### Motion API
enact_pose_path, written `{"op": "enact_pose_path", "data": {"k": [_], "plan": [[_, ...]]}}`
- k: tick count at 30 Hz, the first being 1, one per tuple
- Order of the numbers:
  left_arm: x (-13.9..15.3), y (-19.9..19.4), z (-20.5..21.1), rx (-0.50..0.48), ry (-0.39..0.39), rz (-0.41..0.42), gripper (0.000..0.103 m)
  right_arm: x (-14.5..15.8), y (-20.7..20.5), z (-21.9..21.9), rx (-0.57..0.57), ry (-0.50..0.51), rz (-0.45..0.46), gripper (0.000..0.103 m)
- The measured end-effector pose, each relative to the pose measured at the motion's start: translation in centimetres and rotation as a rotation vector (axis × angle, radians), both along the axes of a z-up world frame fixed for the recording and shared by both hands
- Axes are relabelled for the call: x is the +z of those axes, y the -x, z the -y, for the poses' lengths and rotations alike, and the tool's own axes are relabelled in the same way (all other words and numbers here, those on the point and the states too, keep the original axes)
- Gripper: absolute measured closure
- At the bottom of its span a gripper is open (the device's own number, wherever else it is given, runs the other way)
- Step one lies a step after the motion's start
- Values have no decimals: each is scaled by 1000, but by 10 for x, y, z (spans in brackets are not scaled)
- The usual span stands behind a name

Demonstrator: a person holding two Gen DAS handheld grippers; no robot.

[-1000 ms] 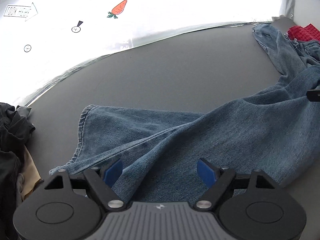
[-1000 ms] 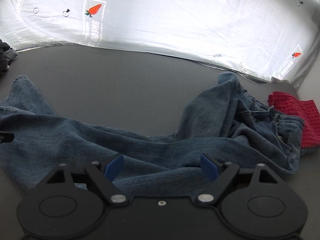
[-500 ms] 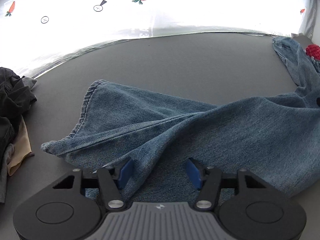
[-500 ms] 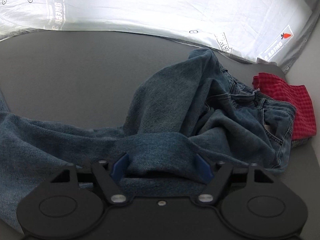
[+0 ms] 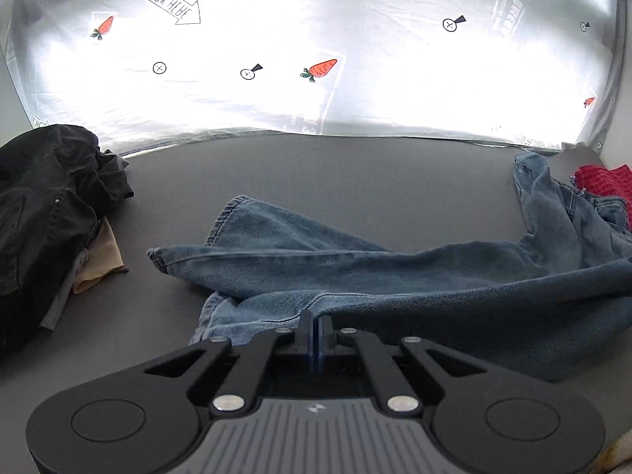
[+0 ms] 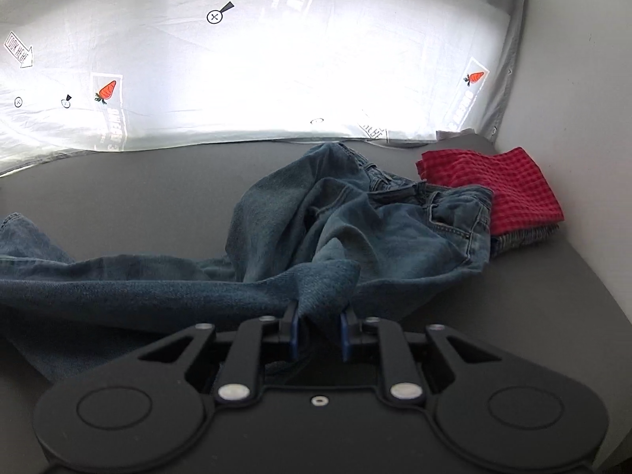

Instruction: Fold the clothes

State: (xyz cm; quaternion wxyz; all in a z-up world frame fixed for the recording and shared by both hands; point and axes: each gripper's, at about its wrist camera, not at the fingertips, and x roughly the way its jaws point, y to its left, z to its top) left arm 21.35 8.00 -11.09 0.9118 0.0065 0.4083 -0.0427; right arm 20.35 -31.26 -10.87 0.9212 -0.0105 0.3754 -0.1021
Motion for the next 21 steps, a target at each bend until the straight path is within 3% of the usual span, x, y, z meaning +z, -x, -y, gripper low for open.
{"op": "enact_pose_path", "data": {"k": [4,7,8,9,10,15,17,19,21], "plan": [[-33,30,0,46,1,-212,99,-32,17,8,5,-16,-203,81],[-36,38,-11,108,10,-244,92,-45,17,12,-9,-6,-317,76],[-33,40,-16,121,16,-229,86,-42,17,13,-9,-5,-315,69],[-30,41,-20,133,20,-216,72,-37,17,14,-12,-6,-297,59],[-27,41,-24,150,17,-200,63,-30,17,14,-14,-8,-270,55],[-23,23,-43,210,-11,-157,56,-7,-1,4,29,-9,-162,39],[-24,11,-48,222,-19,-153,51,-5,-12,-11,73,11,-149,38],[-23,-2,-54,241,-11,-140,39,-4,-23,-29,117,32,-130,36],[-23,-17,-63,258,22,-120,33,-2,-35,-48,164,31,-109,28]]}}
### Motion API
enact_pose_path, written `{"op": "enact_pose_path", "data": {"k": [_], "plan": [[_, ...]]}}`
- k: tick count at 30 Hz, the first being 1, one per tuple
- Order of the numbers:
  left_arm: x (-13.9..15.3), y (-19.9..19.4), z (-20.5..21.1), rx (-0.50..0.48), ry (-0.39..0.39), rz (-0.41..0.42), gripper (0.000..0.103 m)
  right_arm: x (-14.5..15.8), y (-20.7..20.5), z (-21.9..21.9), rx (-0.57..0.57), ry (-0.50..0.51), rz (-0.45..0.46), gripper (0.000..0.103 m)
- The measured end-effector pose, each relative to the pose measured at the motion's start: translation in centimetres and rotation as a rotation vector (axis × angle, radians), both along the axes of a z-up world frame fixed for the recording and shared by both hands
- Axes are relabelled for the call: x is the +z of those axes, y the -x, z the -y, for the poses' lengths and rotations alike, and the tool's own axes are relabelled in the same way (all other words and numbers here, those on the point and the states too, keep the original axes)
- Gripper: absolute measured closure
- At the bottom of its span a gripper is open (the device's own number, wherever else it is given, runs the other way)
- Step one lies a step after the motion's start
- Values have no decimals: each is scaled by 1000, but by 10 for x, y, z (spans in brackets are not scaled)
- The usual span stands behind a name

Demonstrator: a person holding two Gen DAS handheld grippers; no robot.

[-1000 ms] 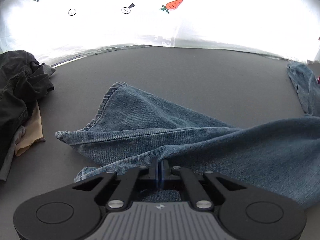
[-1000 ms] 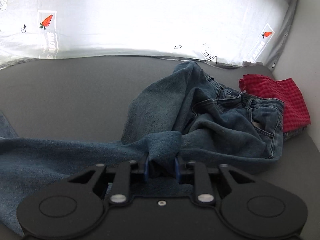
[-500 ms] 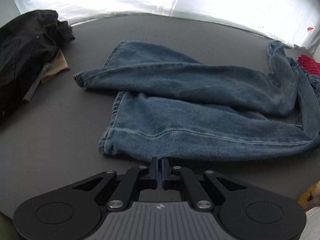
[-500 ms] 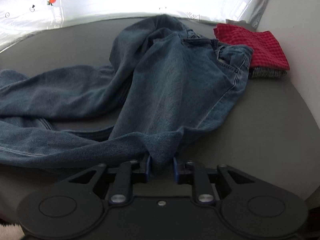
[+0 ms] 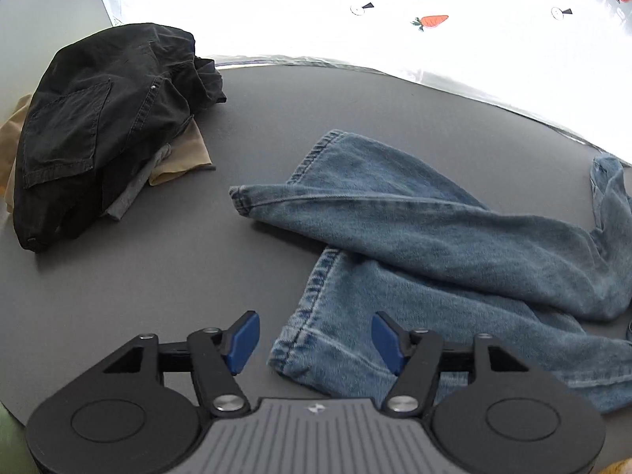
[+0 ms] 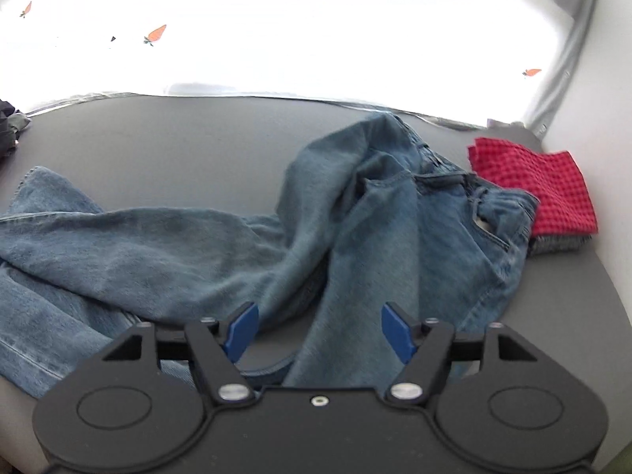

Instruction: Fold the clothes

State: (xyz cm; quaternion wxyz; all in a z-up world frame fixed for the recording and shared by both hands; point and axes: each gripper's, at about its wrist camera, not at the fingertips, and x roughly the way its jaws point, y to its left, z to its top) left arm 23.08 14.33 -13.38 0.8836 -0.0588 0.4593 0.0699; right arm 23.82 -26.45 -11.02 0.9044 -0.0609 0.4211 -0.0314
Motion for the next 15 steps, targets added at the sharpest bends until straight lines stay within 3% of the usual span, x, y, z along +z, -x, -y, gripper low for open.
{"op": "enact_pose_path", "data": {"k": [4,11,15], "plan": [[-10,-29,-26,79,108,45,27,-2,-22,-39,62,-35,11,28],[-58,-85,-100,352,538,8,25,-22,-58,-84,118,3,-8,27],[-75,-106,-114,426,697,-3,27,-31,-80,-78,44,22,-32,27]]}}
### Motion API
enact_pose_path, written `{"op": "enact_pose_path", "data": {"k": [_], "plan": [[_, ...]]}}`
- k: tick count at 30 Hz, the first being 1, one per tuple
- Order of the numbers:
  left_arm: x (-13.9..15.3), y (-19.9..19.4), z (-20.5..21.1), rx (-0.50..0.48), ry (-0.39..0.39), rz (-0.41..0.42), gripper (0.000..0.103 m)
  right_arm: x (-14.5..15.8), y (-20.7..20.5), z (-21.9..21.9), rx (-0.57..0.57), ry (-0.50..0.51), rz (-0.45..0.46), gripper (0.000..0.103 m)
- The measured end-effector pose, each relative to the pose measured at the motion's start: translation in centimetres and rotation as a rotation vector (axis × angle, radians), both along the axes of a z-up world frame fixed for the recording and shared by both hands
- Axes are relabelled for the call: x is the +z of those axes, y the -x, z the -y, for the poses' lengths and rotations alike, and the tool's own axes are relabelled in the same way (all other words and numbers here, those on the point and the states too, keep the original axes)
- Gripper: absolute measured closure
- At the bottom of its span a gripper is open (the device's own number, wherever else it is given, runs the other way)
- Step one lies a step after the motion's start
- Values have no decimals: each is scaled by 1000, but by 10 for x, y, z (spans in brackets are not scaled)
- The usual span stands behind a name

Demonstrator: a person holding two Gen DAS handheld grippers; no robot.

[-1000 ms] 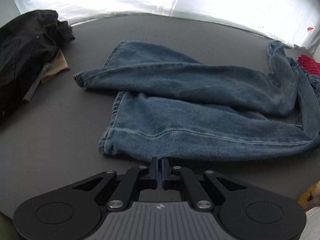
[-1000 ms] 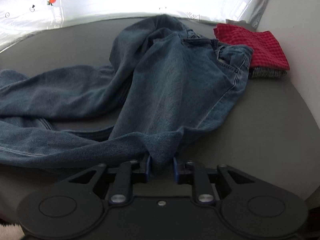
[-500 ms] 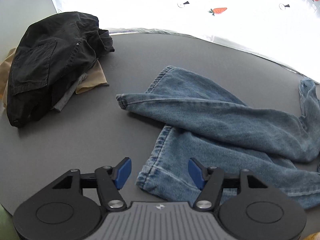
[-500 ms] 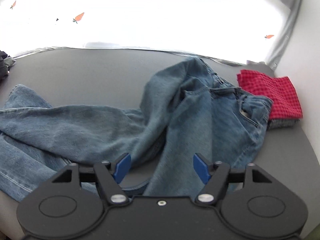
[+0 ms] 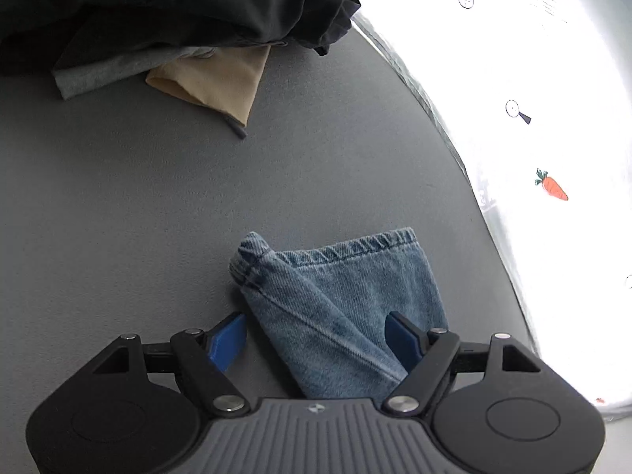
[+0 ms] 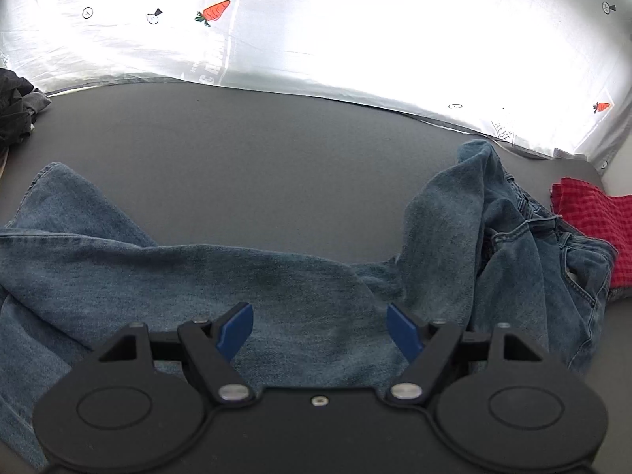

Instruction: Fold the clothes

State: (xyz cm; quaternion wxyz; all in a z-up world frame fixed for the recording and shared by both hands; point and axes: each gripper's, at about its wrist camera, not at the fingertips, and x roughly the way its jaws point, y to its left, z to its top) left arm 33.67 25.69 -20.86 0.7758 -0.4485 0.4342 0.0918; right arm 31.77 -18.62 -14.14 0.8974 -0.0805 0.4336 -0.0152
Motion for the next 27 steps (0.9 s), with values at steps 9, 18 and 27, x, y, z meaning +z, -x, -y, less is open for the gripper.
{"op": "enact_pose_path", "data": {"k": [9,18,27], "plan": [[39,11,16,123,0,68,98,-12,9,18,-109,30,-42,27],[159,-51,-15,323,-9,327,98,5,5,42,-167,23,12,27],[147,-229,-10,108,-404,32,47,-1,-14,52,-199,44,3,27]]}}
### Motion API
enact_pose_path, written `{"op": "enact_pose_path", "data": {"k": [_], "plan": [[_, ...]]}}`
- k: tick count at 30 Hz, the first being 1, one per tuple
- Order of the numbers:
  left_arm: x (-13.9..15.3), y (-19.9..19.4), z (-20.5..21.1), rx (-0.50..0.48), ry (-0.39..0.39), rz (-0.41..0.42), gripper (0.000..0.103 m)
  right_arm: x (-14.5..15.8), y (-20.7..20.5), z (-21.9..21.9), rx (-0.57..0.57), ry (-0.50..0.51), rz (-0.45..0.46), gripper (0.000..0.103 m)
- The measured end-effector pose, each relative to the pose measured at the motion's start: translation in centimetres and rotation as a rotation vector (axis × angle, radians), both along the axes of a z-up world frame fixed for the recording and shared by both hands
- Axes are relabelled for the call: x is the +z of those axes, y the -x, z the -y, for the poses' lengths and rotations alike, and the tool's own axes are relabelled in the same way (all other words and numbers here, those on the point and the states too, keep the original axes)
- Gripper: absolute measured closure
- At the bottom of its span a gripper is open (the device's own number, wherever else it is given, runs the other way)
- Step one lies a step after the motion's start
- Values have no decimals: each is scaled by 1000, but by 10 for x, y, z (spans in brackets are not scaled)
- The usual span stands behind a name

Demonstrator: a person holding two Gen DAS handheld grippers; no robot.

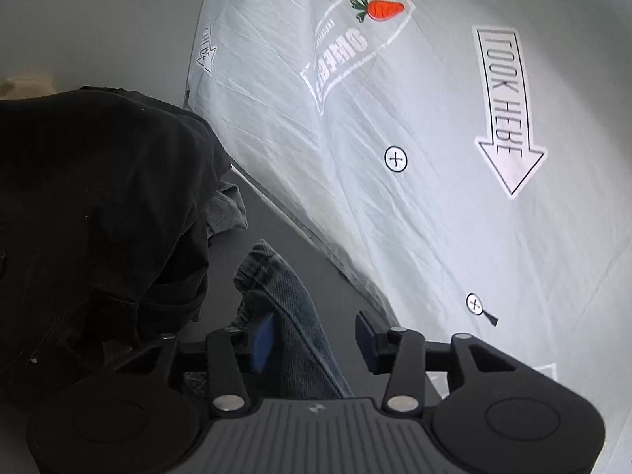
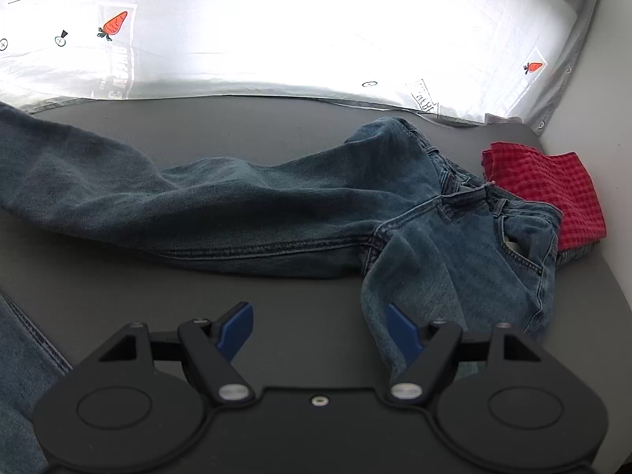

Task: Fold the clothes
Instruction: 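Grasp a jeans leg hem with the left gripper and pull it straight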

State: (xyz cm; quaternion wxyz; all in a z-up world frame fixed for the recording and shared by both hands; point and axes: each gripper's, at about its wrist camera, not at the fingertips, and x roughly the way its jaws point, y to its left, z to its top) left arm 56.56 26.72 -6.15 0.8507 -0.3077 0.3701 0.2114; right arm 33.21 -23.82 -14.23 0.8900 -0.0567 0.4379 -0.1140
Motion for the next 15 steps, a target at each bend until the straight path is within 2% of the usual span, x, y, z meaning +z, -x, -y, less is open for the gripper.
{"op": "enact_pose_path", "data": {"k": [2,3,4,8,11,12,15], "plan": [[-15,12,15,-121,9,19,41,0,3,0,2,17,-7,27],[-22,25,26,-188,0,24,30,-1,5,-1,3,19,-14,27],[-29,40,36,-258,-16,24,24,-2,7,-3,4,21,-21,27],[-68,113,76,-480,-109,-67,24,-9,9,-7,25,-3,-54,27],[-109,160,97,-650,-54,-142,24,-9,10,-16,74,-17,-51,27],[-120,171,106,-694,-57,-159,24,-8,11,-20,89,-18,-46,27],[-143,193,130,-764,-143,-194,24,-4,19,-27,125,-12,-30,27]]}}
